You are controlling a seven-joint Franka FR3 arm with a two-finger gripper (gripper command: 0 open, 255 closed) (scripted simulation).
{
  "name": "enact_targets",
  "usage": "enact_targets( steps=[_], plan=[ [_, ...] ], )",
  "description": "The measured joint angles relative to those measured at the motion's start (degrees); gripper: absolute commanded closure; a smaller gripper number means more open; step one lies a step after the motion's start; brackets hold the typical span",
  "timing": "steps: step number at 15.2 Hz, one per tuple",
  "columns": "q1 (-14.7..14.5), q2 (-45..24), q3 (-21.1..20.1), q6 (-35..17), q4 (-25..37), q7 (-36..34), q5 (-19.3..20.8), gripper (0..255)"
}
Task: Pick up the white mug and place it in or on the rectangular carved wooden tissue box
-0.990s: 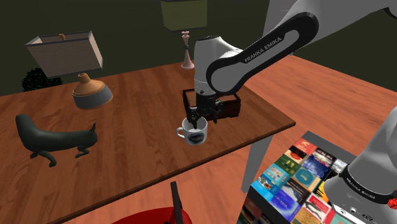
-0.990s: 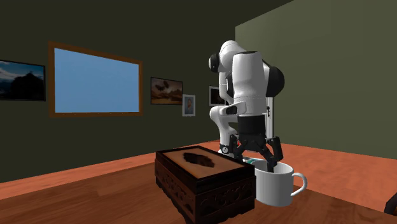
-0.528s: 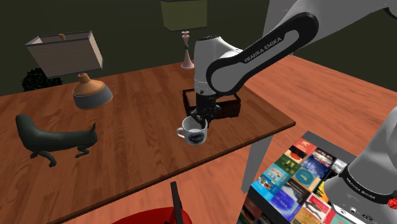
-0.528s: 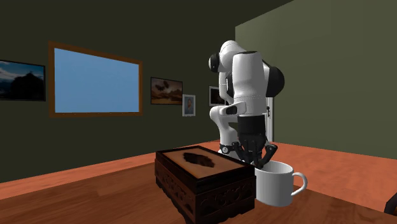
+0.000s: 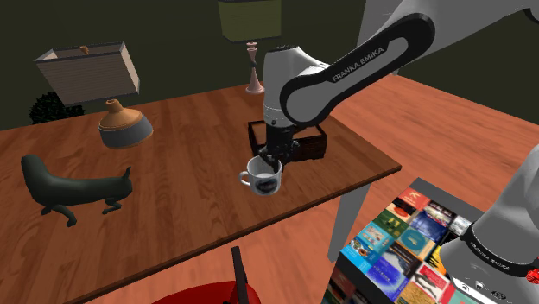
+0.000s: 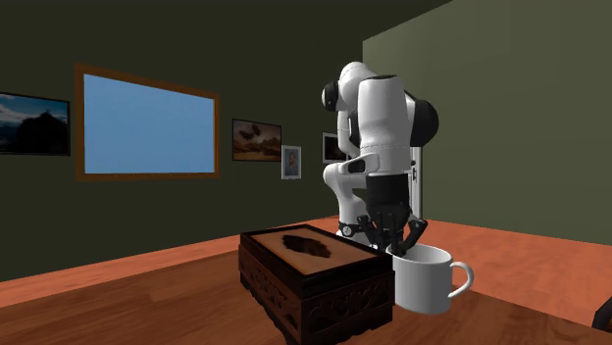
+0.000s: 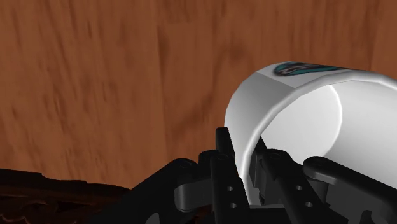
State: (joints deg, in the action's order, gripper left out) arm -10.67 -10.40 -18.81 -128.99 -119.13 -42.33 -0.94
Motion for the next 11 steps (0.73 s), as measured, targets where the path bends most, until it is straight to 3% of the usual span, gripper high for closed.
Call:
enact_targets(
  steps=[11],
  plan=[
    [0.29, 4.20, -0.31, 7.62, 3.63, 0.45, -1.45, 255]
  ],
)
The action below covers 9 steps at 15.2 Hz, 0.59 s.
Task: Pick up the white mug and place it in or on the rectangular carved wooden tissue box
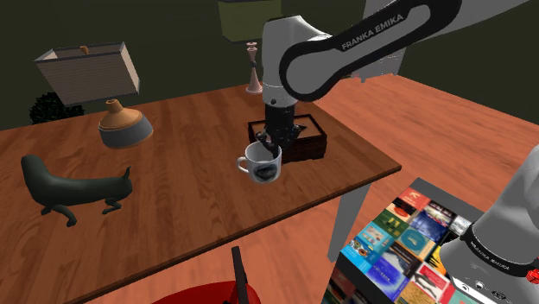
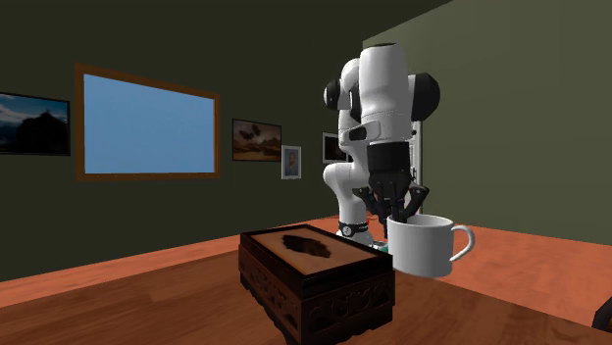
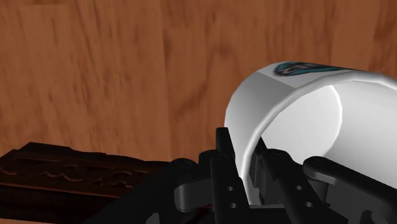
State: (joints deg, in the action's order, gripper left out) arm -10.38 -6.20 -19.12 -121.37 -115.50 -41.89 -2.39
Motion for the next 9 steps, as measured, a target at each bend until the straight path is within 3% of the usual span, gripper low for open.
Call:
enact_targets(
  steps=[9],
  plan=[
    [0.27, 2.38, 0.06, 6.54, 4.26, 0.32, -0.72, 255]
  ],
)
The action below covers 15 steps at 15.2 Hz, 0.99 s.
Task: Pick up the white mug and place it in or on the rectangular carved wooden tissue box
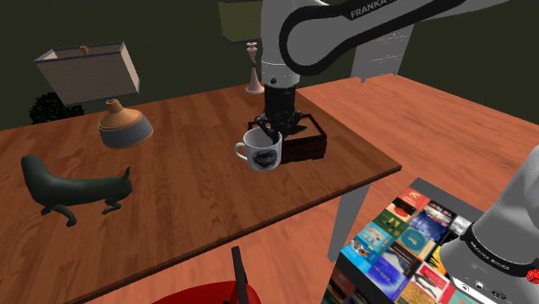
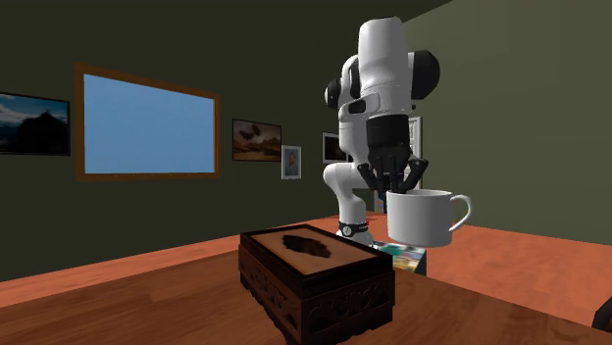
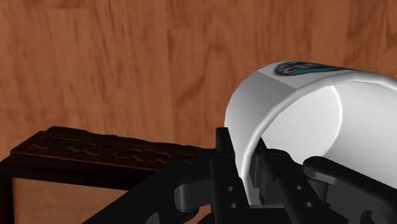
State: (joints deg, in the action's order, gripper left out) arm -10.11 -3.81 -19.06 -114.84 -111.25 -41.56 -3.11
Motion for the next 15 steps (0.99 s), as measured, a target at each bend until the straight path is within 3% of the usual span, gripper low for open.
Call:
enact_targets(
  steps=[11, 15],
  plan=[
    [0.09, 1.51, 0.01, 8.12, 6.70, -0.23, -0.35, 255],
    [2.04, 0.54, 1.81, 9.32, 8.58, 3.34, -0.09, 255]
  ],
)
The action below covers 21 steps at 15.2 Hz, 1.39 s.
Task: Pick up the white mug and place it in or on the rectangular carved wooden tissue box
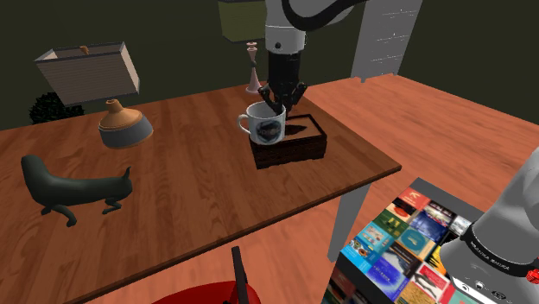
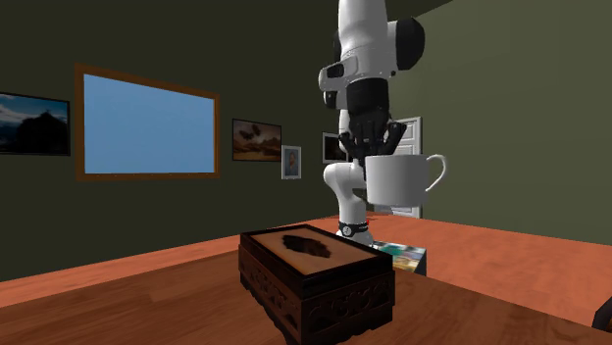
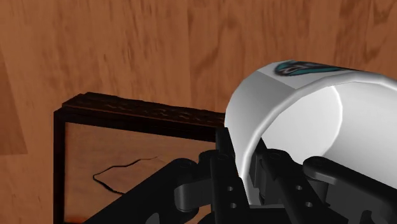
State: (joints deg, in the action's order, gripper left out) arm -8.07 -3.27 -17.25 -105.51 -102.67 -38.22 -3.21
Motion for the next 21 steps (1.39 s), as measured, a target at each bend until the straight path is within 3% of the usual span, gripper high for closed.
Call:
enact_targets(
  steps=[11, 21],
  plan=[
    [6.62, -6.71, 5.71, 4.19, 9.98, 11.98, 1.23, 255],
    [6.98, -7.85, 6.03, -2.05, 4.78, 12.93, 1.38, 255]
  ],
)
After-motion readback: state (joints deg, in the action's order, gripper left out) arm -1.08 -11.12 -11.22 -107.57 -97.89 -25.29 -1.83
